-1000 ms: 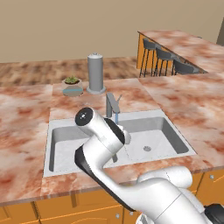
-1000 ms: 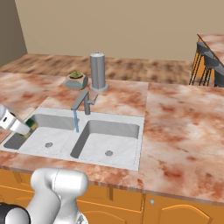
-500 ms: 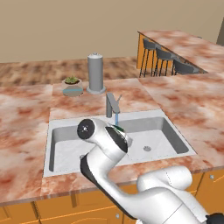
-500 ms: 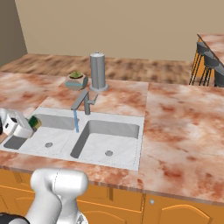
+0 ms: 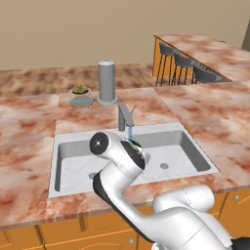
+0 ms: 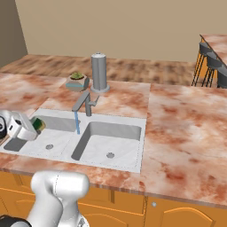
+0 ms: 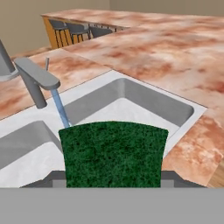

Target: Soak the sponge with water for a few seconds and then drop it inside the sink.

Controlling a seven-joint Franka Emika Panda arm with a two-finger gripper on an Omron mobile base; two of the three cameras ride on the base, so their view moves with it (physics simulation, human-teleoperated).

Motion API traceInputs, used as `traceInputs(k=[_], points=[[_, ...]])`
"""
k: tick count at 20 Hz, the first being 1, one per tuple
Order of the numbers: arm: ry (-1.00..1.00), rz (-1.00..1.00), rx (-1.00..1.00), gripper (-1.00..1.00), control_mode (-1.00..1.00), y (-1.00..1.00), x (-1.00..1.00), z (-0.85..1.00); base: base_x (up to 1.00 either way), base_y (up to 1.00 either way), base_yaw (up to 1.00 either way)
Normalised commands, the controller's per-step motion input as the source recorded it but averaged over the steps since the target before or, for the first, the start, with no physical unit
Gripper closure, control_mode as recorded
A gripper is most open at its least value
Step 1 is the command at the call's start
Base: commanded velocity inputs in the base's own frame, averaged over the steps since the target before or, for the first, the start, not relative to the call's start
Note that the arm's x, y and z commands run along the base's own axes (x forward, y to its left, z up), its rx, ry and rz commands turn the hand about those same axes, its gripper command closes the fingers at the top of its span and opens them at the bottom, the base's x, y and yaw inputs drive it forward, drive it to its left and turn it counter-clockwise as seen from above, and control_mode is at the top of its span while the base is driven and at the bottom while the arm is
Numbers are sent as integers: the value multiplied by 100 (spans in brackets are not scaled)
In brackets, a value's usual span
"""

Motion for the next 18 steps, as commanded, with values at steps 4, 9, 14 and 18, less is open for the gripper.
traceInputs(k=[4, 9, 14, 18], points=[[8, 0, 1, 100, -100, -3, 9, 1, 0, 0, 0], [1, 0, 0, 100, -100, -1, 29, -4, 0, 0, 0], [0, -2, 0, 100, -100, 0, 21, -9, 0, 0, 0], [0, -2, 0, 100, -100, 0, 29, -14, 0, 0, 0]])
